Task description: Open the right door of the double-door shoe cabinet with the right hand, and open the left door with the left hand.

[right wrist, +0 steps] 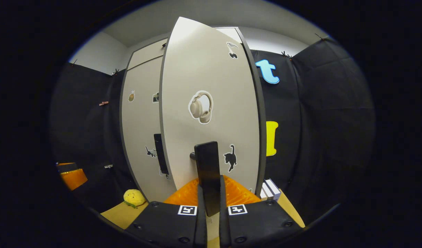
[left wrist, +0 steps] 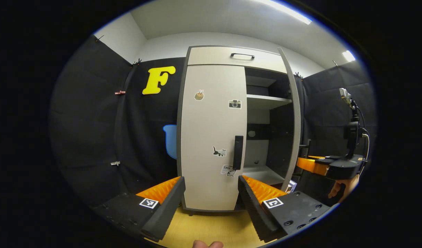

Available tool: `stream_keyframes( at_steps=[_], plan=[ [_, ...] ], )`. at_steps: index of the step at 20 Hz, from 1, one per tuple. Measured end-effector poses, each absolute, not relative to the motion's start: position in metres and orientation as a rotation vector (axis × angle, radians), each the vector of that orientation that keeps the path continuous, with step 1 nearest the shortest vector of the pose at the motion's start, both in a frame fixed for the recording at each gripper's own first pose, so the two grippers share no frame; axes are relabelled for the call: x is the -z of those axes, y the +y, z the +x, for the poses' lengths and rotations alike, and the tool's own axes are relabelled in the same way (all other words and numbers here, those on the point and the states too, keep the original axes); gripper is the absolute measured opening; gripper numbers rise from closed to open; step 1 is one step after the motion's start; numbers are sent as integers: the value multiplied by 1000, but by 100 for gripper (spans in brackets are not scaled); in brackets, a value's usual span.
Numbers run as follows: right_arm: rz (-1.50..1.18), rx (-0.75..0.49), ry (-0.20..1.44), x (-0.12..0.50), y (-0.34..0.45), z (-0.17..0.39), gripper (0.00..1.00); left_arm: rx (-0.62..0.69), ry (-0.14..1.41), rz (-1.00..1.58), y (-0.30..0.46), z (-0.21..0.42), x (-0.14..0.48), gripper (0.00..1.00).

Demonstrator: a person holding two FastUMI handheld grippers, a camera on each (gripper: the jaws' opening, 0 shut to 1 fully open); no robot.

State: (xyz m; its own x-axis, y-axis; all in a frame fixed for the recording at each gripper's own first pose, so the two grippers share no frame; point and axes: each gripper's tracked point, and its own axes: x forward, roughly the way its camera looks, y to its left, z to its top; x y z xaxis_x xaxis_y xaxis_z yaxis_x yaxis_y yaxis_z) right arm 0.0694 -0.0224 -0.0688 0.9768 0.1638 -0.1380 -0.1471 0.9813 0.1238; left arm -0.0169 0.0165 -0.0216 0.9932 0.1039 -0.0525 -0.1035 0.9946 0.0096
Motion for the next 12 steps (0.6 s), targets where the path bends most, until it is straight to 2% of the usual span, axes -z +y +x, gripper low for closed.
stream_keyframes(
  at_steps=[11, 12],
  plan=[
    [38, -52, 135, 65, -91, 53, 17, -67, 59, 27, 1, -11, 23, 94],
    [36, -39, 128, 63, -99, 50, 13, -66, 59, 26, -1, -10, 22, 94]
  ],
)
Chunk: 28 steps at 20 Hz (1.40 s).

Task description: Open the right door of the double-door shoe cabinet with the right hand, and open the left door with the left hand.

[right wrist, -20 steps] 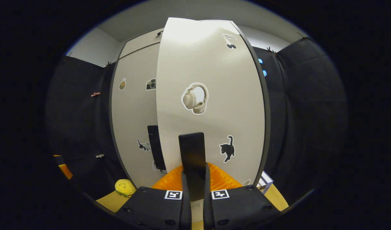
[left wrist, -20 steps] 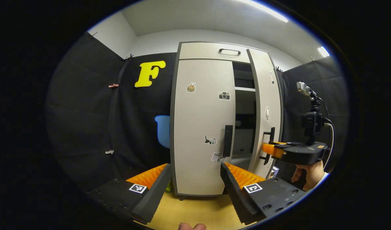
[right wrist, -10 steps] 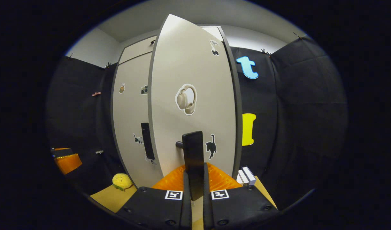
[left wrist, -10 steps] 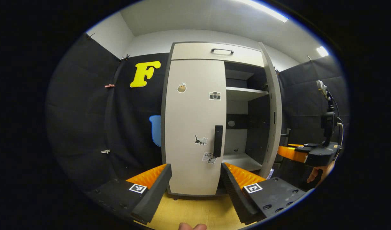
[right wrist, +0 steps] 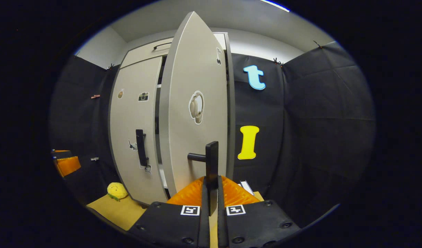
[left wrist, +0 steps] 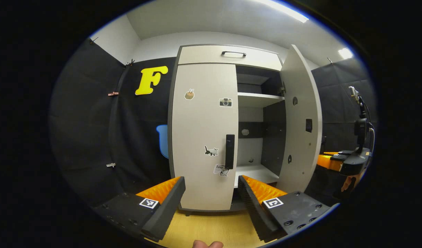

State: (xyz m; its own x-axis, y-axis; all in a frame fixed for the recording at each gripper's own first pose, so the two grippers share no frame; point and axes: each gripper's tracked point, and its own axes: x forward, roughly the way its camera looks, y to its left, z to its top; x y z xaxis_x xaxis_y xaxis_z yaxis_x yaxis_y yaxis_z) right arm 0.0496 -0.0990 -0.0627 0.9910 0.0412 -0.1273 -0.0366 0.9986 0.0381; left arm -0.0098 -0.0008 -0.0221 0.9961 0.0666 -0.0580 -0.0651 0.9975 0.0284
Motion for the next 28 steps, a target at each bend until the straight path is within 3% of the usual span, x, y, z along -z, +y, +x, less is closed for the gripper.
stream_keyframes(
  at_steps=[4, 7, 15, 21, 24, 28],
  plan=[
    [-4, 18, 91, 51, -139, 49, 13, -63, 53, 29, -13, 0, 20, 94],
    [61, 21, 96, 50, -158, 49, 6, -64, 54, 25, -26, 12, 19, 94],
    [58, 9, 69, 35, -168, 43, 11, -58, 55, 68, -61, 46, 11, 94],
    [67, 36, 82, 35, -196, 14, 42, -49, 33, 85, -70, 89, 5, 94],
    [51, 83, 76, 35, -217, 4, 99, -68, 29, 64, -64, 117, 6, 94],
    [87, 108, 100, 45, -231, -1, 97, -103, 8, 102, -49, 161, 7, 95]
  ],
)
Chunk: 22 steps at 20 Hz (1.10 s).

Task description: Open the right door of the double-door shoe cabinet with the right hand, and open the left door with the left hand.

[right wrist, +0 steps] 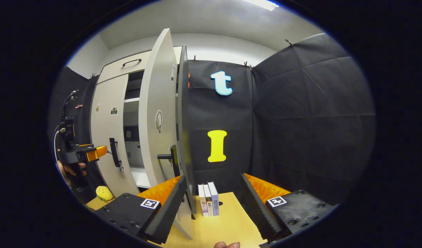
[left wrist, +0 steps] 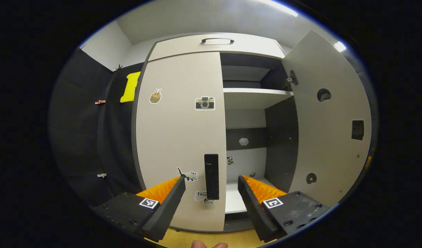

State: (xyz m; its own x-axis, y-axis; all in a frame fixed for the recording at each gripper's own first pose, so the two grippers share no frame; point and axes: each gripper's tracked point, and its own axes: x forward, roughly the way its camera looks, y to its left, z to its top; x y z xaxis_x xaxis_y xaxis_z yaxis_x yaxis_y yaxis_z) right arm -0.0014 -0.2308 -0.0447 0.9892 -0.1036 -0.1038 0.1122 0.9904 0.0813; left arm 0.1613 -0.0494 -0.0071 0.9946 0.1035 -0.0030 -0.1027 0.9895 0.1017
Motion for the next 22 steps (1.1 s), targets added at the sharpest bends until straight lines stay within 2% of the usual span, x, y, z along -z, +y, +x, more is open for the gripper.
stream_keyframes(
  at_steps=[5, 7, 16, 22],
  plan=[
    [79, 119, 87, 43, -242, -3, 97, -98, 40, 106, -46, 209, 29, 92],
    [73, 123, 72, 40, -246, -3, 97, -98, 42, 96, -45, 222, 35, 86],
    [37, 154, 57, 38, -253, 3, 97, -114, 38, 94, -39, 250, 43, 38],
    [-16, 183, -9, 24, -256, 0, 97, -137, 56, 67, -38, 255, 50, 36]
  ],
)
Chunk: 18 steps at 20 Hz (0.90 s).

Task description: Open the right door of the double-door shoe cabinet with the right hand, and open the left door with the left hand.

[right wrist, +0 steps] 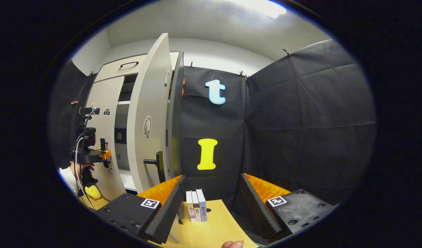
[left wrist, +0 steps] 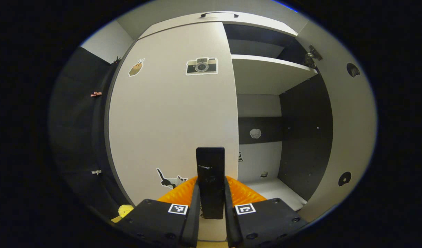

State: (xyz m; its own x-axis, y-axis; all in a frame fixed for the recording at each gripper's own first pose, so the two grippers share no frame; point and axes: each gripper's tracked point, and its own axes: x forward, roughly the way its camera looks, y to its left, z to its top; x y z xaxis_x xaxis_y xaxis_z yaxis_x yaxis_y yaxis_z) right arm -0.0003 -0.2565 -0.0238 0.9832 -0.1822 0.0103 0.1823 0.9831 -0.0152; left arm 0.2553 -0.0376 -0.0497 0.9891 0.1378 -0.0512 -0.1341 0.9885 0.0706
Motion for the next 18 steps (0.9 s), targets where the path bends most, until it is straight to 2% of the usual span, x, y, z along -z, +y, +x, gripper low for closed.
stream_keyframes(
  at_steps=[3, 6, 10, 18],
  plan=[
    [-38, 179, 14, 28, -251, -7, 97, -113, 65, 61, -38, 256, 54, 35],
    [-35, 186, 33, 31, -246, -14, 97, -116, 73, 34, -37, 253, 53, 23],
    [-43, 185, 33, 31, -237, -17, 97, -80, 87, 15, -36, 235, 53, 21],
    [-28, 155, 24, 25, -196, -23, 98, -20, 108, -1, -5, 146, 48, 19]
  ],
)
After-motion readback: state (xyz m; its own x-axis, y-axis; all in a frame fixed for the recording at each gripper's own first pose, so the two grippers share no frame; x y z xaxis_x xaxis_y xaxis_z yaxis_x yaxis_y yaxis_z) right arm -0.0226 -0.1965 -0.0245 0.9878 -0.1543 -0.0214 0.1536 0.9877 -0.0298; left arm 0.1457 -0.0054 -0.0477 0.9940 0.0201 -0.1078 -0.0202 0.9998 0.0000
